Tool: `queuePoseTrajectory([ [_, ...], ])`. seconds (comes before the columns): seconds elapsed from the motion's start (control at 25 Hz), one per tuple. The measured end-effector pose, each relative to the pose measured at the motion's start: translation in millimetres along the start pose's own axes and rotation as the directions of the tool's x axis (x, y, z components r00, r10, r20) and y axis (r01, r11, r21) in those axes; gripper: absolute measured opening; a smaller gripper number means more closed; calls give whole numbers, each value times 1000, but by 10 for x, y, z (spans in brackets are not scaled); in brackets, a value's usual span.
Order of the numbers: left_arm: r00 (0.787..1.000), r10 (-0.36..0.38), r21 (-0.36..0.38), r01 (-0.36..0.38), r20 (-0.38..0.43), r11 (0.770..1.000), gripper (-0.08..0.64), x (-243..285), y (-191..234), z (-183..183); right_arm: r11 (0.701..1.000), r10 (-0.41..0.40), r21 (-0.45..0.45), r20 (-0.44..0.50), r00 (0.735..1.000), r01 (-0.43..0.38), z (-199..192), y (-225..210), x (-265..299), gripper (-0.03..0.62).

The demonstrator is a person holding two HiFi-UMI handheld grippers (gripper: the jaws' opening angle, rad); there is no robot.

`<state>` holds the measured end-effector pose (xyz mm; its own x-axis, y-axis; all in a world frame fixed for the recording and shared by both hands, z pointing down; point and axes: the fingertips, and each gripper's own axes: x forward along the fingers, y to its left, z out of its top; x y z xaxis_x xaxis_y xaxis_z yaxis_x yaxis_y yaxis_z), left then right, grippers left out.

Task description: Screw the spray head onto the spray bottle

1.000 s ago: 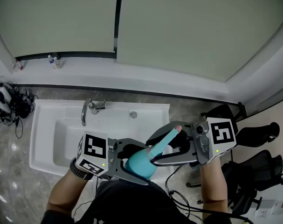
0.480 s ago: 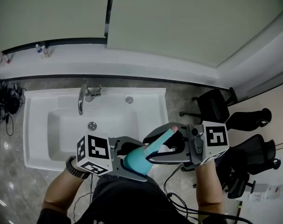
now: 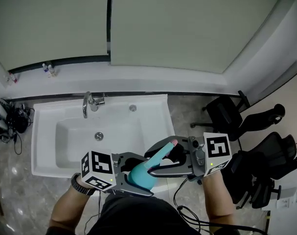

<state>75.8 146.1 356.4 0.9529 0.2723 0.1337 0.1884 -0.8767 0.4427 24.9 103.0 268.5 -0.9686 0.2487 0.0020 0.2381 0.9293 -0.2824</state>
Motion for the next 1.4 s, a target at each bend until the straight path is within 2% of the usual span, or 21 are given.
queuePoseTrajectory([
  [0.12,1000,27,6,-27,-2,1000,402,415,-372,-162,999,42,-24,15,999,-42,-182,559,-160,153],
  [0.24,998,57,17,-57,32,998,402,916,-803,-367,994,81,-72,34,996,-79,-416,1217,-346,153],
  [0.28,996,70,22,-71,52,997,402,1073,-937,-427,993,77,-94,47,996,-73,-483,1411,-418,155],
  [0.36,990,93,13,-95,107,995,402,1332,-1187,-495,996,30,-92,107,994,-20,-595,1690,-628,207],
  [0.44,977,138,6,-140,162,990,402,1521,-1406,-508,999,-43,-6,213,976,46,-688,1892,-930,213],
  [0.52,956,224,24,-232,190,972,402,1645,-1566,-540,991,-112,102,340,934,82,-791,2130,-1213,213],
  [0.6,927,309,54,-327,213,944,403,1705,-1688,-592,971,-202,204,407,891,127,-1012,2370,-1355,213],
  [0.68,901,370,63,-392,225,918,403,1727,-1805,-665,945,-301,248,390,870,215,-1302,2589,-1319,212],
  [0.72,889,398,58,-420,225,905,403,1722,-1859,-708,930,-347,258,371,862,263,-1429,2683,-1266,191],
  [0.84,851,471,31,-491,230,871,403,1663,-2046,-843,880,-459,285,307,834,380,-1719,2880,-1078,33],
  [0.88,841,488,22,-506,234,862,403,1638,-2124,-899,867,-485,277,273,831,415,-1807,2935,-1001,0],
  [1.0,820,525,13,-542,230,840,403,1540,-2386,-1105,849,-523,202,184,832,489,-1966,3113,-730,0],
  [1.08,812,537,11,-554,228,832,403,1456,-2589,-1253,836,-545,163,148,825,523,-2034,3213,-535,0],
  [1.16,809,540,9,-557,234,831,403,1371,-2797,-1397,813,-579,152,118,807,561,-2129,3297,-356,0],
  [1.4,836,497,40,-519,233,854,403,1098,-3501,-1746,728,-683,119,50,728,675,-2228,3681,173,0],
])
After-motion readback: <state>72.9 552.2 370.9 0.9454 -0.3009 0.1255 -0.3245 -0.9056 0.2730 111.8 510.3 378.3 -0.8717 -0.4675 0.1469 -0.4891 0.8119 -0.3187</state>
